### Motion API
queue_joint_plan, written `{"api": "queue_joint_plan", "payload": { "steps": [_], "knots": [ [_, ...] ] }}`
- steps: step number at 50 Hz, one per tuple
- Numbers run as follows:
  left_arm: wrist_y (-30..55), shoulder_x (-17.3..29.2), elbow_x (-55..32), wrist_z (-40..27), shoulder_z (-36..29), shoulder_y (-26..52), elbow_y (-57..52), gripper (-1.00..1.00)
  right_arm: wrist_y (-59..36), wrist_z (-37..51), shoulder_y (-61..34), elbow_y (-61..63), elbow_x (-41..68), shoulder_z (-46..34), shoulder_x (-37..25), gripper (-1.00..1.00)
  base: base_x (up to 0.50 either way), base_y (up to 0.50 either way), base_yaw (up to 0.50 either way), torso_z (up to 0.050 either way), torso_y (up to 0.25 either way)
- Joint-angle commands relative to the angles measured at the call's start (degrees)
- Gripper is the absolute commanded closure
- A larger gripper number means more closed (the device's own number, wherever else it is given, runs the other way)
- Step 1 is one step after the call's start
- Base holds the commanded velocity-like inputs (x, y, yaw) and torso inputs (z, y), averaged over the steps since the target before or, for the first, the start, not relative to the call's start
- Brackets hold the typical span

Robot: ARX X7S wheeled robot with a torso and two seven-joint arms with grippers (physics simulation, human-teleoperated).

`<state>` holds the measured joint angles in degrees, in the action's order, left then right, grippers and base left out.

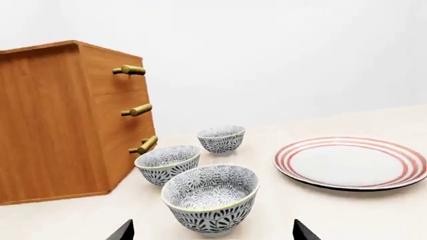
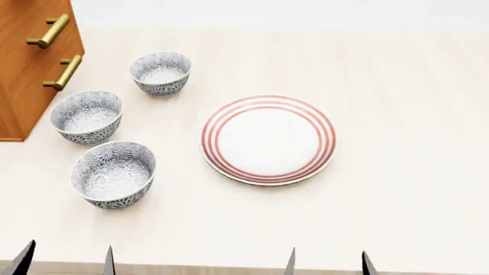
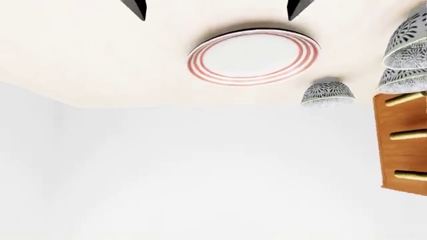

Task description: Pick up the bowl and put it in the front on the plate.

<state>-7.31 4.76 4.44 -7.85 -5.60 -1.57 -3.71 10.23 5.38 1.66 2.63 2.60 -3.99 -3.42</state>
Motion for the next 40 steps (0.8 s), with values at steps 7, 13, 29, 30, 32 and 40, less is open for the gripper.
{"api": "queue_joint_plan", "payload": {
  "steps": [7,13,29,30,32,40],
  "knots": [
    [-11.7,2.8,16.8,-10.0,0.0,-4.5,-17.6,-1.00,31.7,6.7,2.4,8.6,-1.7,1.7,0.1,-1.00,0.00,0.00,0.00,0.000,0.000],
    [-11.9,3.2,17.5,-10.4,-0.4,-4.9,-19.4,-1.00,33.9,7.8,2.4,9.1,-2.5,1.5,-0.4,-1.00,0.00,0.00,0.00,0.000,0.000],
    [-11.7,3.9,18.0,-11.7,-0.9,-5.0,-20.6,-1.00,35.7,9.1,2.4,9.6,-2.5,-0.3,-2.1,-1.00,0.01,0.00,0.00,0.000,0.000],
    [-11.7,4.0,18.0,-11.8,-0.9,-5.0,-20.6,-1.00,36.0,9.1,2.5,9.6,-2.6,-0.5,-2.2,-1.00,0.29,0.00,0.00,0.000,0.000],
    [-11.5,4.0,18.1,-11.8,-1.0,-5.0,-20.7,-1.00,35.5,9.1,2.6,10.0,-2.6,-0.7,-2.4,-1.00,0.47,0.00,0.00,0.000,0.000],
    [-10.9,4.4,17.9,-12.0,-1.4,-4.8,-20.3,-1.00,35.1,9.5,2.6,9.7,-2.7,-1.5,-3.0,-1.00,0.50,0.00,0.00,0.000,0.000]
  ]
}}
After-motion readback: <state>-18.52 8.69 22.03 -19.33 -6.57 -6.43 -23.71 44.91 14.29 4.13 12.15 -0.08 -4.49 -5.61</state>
